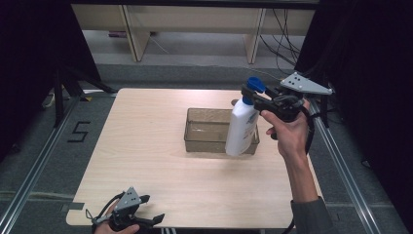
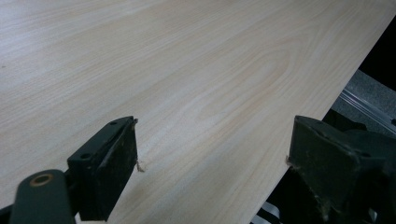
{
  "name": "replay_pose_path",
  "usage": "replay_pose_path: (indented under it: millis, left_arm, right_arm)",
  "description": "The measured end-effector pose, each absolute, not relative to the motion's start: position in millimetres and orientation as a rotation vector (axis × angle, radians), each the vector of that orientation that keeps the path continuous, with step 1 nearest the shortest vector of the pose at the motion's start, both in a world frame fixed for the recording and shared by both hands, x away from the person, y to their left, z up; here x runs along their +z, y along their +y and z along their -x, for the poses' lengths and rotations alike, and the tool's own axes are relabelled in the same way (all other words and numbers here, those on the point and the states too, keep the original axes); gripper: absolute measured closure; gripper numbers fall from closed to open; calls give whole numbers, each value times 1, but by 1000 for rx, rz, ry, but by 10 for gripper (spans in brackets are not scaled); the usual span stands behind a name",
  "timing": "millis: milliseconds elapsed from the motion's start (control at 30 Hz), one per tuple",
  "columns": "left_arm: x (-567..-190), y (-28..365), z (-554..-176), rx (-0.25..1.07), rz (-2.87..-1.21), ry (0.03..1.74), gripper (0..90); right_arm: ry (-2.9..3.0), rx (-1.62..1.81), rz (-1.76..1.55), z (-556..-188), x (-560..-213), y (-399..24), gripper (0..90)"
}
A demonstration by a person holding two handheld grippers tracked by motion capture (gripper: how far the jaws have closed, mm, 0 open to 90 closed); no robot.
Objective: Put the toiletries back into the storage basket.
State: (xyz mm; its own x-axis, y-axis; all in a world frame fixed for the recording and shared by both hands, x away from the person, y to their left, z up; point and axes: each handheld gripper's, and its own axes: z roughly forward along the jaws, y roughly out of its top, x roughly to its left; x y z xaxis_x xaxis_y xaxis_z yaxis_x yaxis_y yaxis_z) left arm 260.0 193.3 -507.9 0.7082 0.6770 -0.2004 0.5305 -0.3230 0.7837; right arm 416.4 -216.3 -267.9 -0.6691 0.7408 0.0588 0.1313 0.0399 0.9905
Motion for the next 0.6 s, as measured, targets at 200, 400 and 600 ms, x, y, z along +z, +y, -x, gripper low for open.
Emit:
replay_pose_path:
  millis: [200, 400, 600]
  left_arm:
    - [-508, 193, -260, 199, -2004, 927, 151]
    - [-507, 194, -260, 202, -2007, 926, 151]
    - [-508, 194, -260, 202, -2006, 926, 151]
  right_arm:
    - [1834, 1692, -901, -425, -267, -220, 619]
    - [1821, 1678, -923, -434, -265, -221, 619]
    - [1826, 1661, -953, -443, -265, -222, 619]
